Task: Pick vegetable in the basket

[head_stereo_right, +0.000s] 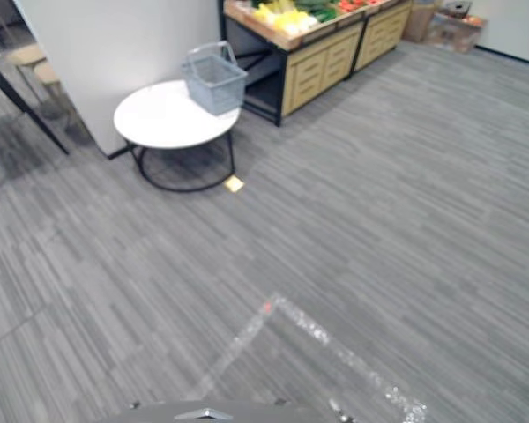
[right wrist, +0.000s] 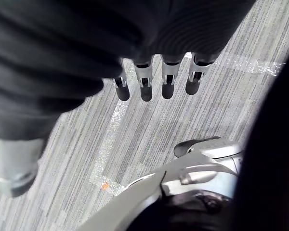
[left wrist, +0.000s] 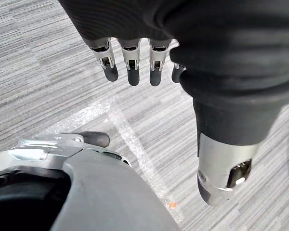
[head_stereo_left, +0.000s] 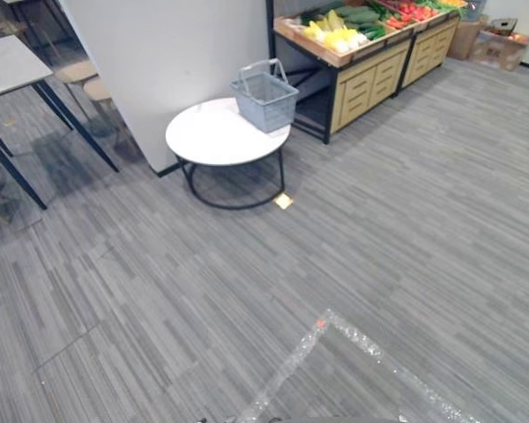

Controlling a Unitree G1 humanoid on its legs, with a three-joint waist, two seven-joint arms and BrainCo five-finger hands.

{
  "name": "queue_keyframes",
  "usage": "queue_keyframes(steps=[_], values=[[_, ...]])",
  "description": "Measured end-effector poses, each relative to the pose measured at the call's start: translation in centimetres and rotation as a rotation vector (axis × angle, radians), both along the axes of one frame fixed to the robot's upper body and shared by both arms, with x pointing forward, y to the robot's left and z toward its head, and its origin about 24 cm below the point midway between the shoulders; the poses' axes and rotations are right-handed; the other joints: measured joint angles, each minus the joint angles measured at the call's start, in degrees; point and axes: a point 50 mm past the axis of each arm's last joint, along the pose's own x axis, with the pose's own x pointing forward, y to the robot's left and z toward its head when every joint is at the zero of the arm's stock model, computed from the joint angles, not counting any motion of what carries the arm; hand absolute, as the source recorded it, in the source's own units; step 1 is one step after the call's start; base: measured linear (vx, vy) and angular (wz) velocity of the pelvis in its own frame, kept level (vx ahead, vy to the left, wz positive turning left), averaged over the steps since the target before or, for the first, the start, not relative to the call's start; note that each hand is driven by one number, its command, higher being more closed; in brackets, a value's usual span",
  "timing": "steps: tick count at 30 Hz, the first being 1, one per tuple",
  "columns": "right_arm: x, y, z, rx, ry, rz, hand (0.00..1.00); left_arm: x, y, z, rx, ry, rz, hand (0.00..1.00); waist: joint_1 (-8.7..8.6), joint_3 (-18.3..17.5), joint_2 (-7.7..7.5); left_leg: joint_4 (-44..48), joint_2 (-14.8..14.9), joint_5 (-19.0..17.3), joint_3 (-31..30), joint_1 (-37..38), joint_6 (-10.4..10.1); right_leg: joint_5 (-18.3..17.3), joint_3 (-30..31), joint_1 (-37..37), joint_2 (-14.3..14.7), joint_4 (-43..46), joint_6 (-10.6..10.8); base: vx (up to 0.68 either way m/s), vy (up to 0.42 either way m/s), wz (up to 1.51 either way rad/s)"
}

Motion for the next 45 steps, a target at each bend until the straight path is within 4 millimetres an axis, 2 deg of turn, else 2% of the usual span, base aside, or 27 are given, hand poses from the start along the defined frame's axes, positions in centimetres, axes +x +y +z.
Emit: queue_keyframes(steps=[9, 11, 12, 13, 14, 25, 32, 36, 37, 38, 39, 40, 41, 42, 43, 44, 45], values=[[0.5, 0.0, 0.0, -0.007, -0.005, 0.037, 0.00, 0.0, 0.0, 0.0, 0.001, 0.004, -0.001, 0.00, 0.00, 0.42, -0.09, -0.08, 0.23, -0.21, 0.59, 0.32, -0.26, 0.22, 0.05, 0.39, 0.13, -0.41, 0.34, -0.02, -0.006, -0.01], [0.5, 0.0, 0.0, -0.010, -0.003, 0.049, 0.00, 0.0, 0.0, 0.0, 0.002, 0.005, -0.004, 0.00, 0.01, 0.78, -0.51, -0.29, 0.26, -0.21, 0.78, 0.42, -0.26, 0.44, 0.22, 0.42, 0.17, -0.64, 0.22, -0.07, -0.014, -0.06], [0.6, 0.0, 0.0, -0.020, 0.001, 0.076, 0.00, 0.0, 0.0, 0.0, 0.007, 0.007, -0.008, 0.00, 0.01, 0.99, 0.01, -0.31, 0.27, -0.21, 0.97, 0.48, -0.25, 0.48, 0.41, 0.58, 0.19, -1.11, 0.27, -0.07, -0.015, -0.11], [0.7, 0.0, 0.0, -0.025, 0.003, 0.087, 0.00, 0.0, 0.0, 0.0, 0.011, 0.008, -0.011, 0.00, 0.03, 0.90, -0.52, -0.34, 0.29, -0.21, 1.20, 0.62, -0.24, 0.60, 0.72, 0.70, 0.23, -1.29, 0.28, -0.06, -0.018, -0.15], [0.7, 0.0, 0.0, -0.030, 0.008, 0.112, 0.00, 0.0, 0.0, 0.0, 0.018, 0.012, -0.011, 0.00, 0.06, 1.15, -0.11, -0.35, 0.38, -0.23, 1.71, 0.81, -0.25, 0.63, 1.10, 0.72, 0.31, -1.26, 0.28, -0.04, -0.017, -0.16], [0.5, -0.1, 0.0, -0.019, 0.005, 0.083, 0.00, 0.0, 0.0, 0.0, 0.024, 0.021, -0.032, 0.00, 0.00, 0.99, -0.44, -0.29, 1.18, -0.98, 2.81, 0.91, -0.82, 1.04, 1.85, 0.84, 1.17, -2.23, -0.26, 0.02, -0.035, -0.07], [0.9, -0.4, 0.1, -0.018, -0.010, 0.067, 0.00, 0.7, 0.1, 0.0, 0.025, 0.003, -0.030, 0.00, 0.00, 2.32, 0.21, -0.01, 1.52, -1.06, 2.77, 0.86, -0.95, 1.00, 1.62, 0.96, 1.50, -2.22, -0.29, 0.04, -0.037, 0.00], [2.2, -0.6, 0.2, -0.019, -0.045, 0.055, 0.00, 1.4, 0.4, 0.1, 0.031, -0.022, 0.003, 0.00, -0.02, 3.63, 0.56, 0.20, 2.09, -1.18, 3.78, -0.07, -1.20, -0.80, 2.05, -2.18, 1.88, 2.34, -2.01, -0.01, -0.041, -0.09], [2.4, -0.5, 0.2, -0.017, -0.050, 0.056, 0.00, 1.6, 0.6, 0.2, 0.035, -0.030, 0.014, 0.00, -0.02, 4.23, 0.22, 4.14, 2.55, -3.09, 3.91, -1.72, -1.96, -2.27, 2.29, -3.36, 1.68, 5.02, -2.37, -0.02, -0.076, -0.06], [2.5, -0.4, 0.2, -0.015, -0.052, 0.057, 0.00, 1.9, 0.7, 0.3, 0.040, -0.048, 0.034, 0.00, 0.12, 5.06, -0.11, 13.94, 4.22, -7.24, 3.86, -5.69, -3.43, -4.78, 2.25, -4.52, 1.66, 7.94, -3.24, -0.03, -0.099, 0.00], [2.5, -0.4, 0.2, -0.014, -0.053, 0.057, 0.00, 2.0, 0.8, 0.3, 0.041, -0.052, 0.038, 0.00, 0.11, 5.25, -0.16, 16.13, 4.57, -7.82, 3.80, -6.69, -3.52, -5.34, 2.20, -4.62, 1.66, 8.24, -3.56, -0.05, -0.127, 0.12], [2.5, -0.2, 0.2, -0.009, -0.053, 0.055, 0.00, 2.3, 1.0, 0.5, 0.046, -0.073, 0.058, 0.00, 0.10, 6.09, -0.64, 27.83, 6.40, -8.58, 3.66, -11.73, -3.37, -6.14, 1.71, -4.43, 1.59, 9.41, -4.19, -0.06, -0.137, 0.20], [2.5, -0.3, 0.2, -0.012, -0.055, 0.055, 0.00, 2.6, 1.0, 0.6, 0.044, -0.095, 0.106, 0.00, 0.10, 7.07, -0.34, 38.75, 8.58, -7.78, 2.90, -16.29, -2.13, -6.66, 1.07, -3.41, 1.94, 9.96, -4.56, -0.04, -0.119, 0.21], [2.5, -0.4, 0.2, -0.014, -0.055, 0.055, 0.00, 2.6, 0.7, 0.5, 0.037, -0.101, 0.126, 0.00, 0.11, 7.67, -0.28, 42.86, 9.39, -6.99, 2.02, -17.95, -1.37, -6.97, 0.82, -2.60, 2.22, 10.06, -4.80, 0.24, 0.024, 0.06], [4.6, -0.6, 0.7, -0.040, -0.124, 0.113, 0.00, 2.4, -0.2, 0.4, 0.006, -0.106, 0.181, 0.00, 1.83, 8.25, 0.15, 46.81, 8.63, -8.20, -0.98, -25.59, -1.94, -10.23, 1.78, -0.82, -0.08, 12.82, -3.95, 0.31, 0.128, -0.12], [4.8, -0.8, 0.8, -0.047, -0.132, 0.124, 0.00, 2.5, -0.2, 0.4, 0.005, -0.109, 0.179, 0.00, 2.13, 8.21, 0.25, 42.20, 8.47, -7.25, -0.92, -25.38, -1.57, -10.71, 2.27, -1.10, -0.69, 13.12, -2.73, 0.41, 0.208, -0.29], [5.1, -0.7, 0.9, -0.051, -0.137, 0.142, 0.00, 2.3, -0.3, 0.3, 0.003, -0.103, 0.183, 0.00, 2.60, 8.21, 0.46, 38.41, 8.82, -4.52, -0.94, -24.91, -1.04, -11.66, 3.08, -1.04, -1.04, 14.23, -1.65, 0.30, 0.210, -0.26]])
